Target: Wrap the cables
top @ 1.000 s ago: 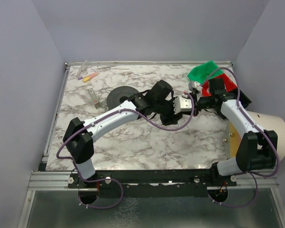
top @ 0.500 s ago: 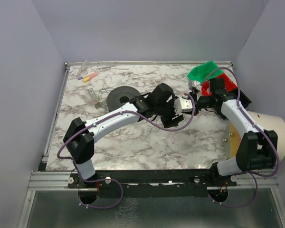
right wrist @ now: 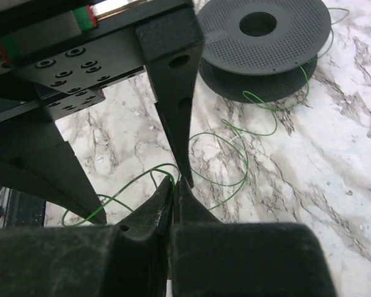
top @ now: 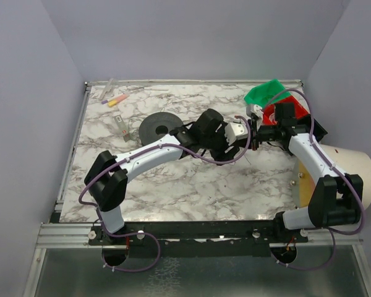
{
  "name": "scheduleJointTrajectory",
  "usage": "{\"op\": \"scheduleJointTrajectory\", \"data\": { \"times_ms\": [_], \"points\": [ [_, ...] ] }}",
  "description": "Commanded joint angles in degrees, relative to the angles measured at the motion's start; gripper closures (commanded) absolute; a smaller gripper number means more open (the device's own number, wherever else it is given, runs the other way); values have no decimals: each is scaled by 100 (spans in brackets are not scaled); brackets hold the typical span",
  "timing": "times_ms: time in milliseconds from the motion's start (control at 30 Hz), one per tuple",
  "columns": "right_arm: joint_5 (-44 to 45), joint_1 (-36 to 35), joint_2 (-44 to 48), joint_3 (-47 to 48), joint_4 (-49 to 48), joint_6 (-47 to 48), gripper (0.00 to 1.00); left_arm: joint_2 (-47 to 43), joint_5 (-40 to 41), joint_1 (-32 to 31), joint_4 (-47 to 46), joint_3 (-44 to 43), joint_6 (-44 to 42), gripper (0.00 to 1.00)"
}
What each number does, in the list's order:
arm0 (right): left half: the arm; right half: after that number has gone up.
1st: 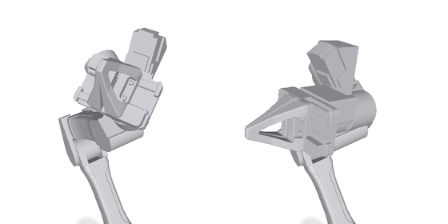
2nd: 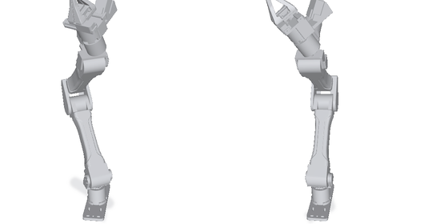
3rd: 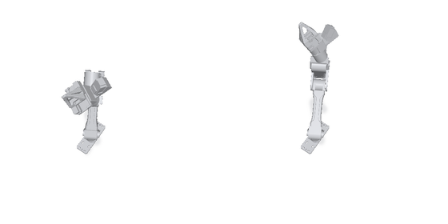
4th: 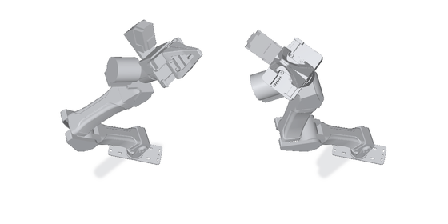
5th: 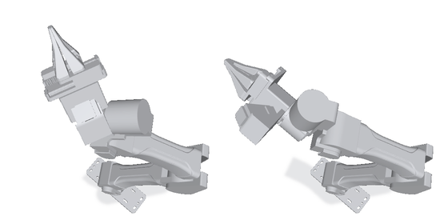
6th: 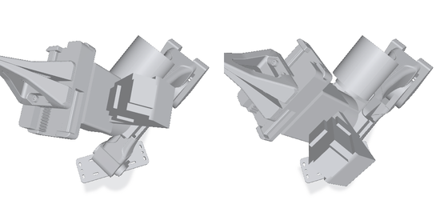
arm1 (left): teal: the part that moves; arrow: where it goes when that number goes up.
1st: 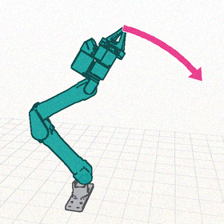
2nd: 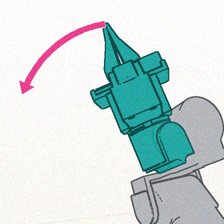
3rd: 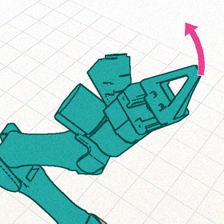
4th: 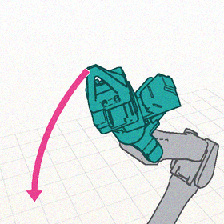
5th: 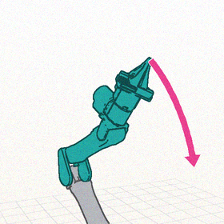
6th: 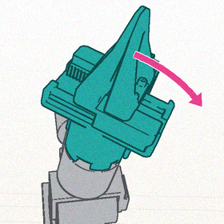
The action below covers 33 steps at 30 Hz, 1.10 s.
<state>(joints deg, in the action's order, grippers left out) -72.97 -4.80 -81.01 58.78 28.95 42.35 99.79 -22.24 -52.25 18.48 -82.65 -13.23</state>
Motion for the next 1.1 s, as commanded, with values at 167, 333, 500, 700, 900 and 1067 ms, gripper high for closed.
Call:
{"op": "scheduleJointTrajectory", "data": {
  "times_ms": [167, 333, 500, 700, 900, 1067],
  "points": [
    [726, 113, 272, -308, -1094, -863, 100, 256, -505, 22, -604, 306, 928, 32],
    [1435, 126, 417, -594, -1817, -1469, 100, 426, -531, 127, -1154, 415, 1669, 32],
    [1512, 144, 402, -623, -1866, -1518, 100, 549, -325, 223, -1331, 360, 2020, 31],
    [1524, 153, 334, -635, -1904, -1537, 100, 516, -387, 297, -1245, 248, 2148, 23],
    [1512, 178, 299, -619, -1903, -1530, 100, 439, -816, 355, -1299, 280, 2148, 32],
    [1628, 210, 323, -634, -1935, -1544, 99, 398, -785, 403, -1262, 259, 2117, 48]
  ]
}}
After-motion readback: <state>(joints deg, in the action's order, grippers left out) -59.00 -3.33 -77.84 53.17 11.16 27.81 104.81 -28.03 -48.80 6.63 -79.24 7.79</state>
